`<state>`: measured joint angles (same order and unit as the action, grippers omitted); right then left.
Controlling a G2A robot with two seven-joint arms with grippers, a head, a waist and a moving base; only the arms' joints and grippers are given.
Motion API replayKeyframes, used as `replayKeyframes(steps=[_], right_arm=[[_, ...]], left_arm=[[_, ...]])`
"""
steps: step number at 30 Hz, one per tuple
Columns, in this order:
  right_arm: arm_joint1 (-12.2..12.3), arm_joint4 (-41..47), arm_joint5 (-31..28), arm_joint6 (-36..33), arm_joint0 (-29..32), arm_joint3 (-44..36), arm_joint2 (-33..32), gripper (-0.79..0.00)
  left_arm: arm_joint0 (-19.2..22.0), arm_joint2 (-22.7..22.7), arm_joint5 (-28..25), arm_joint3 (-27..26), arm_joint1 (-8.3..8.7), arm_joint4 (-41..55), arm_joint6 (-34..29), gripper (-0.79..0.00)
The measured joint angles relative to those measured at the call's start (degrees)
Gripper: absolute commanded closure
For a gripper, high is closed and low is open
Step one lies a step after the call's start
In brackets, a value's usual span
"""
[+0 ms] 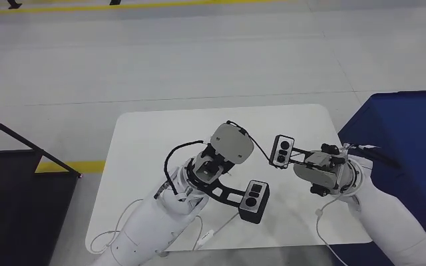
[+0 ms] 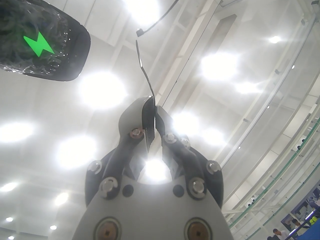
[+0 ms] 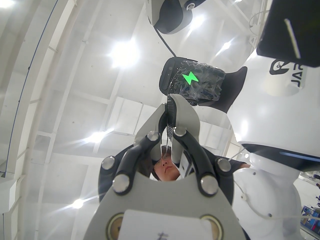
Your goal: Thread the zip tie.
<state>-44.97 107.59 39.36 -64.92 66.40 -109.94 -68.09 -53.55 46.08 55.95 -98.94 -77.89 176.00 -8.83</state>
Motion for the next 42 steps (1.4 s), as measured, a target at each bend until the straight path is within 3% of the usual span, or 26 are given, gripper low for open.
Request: replayKeyframes(steps=[11,26,42], right_arm=[[-0.2,-0.2,0.6,0.6,0.1,-0.3,-0.2,0.0],[-0.2,-0.2,0.6,0.6,0.1,-0.3,-0.2,0.0],[-0.3,0.9,0.6,1.8,1.1,-1.4,-1.5,0.0]], left_arm=[[-0.2,0.5,-0.3,0.1,-0.42,0.0,-0.8,0.0],[-1.9,1.8,0.2,-1.0,-0.36,0.0,4.4,0.0],[-2.0,2.2,-2.6,-1.4,-1.48,0.0,3.0,0.0]])
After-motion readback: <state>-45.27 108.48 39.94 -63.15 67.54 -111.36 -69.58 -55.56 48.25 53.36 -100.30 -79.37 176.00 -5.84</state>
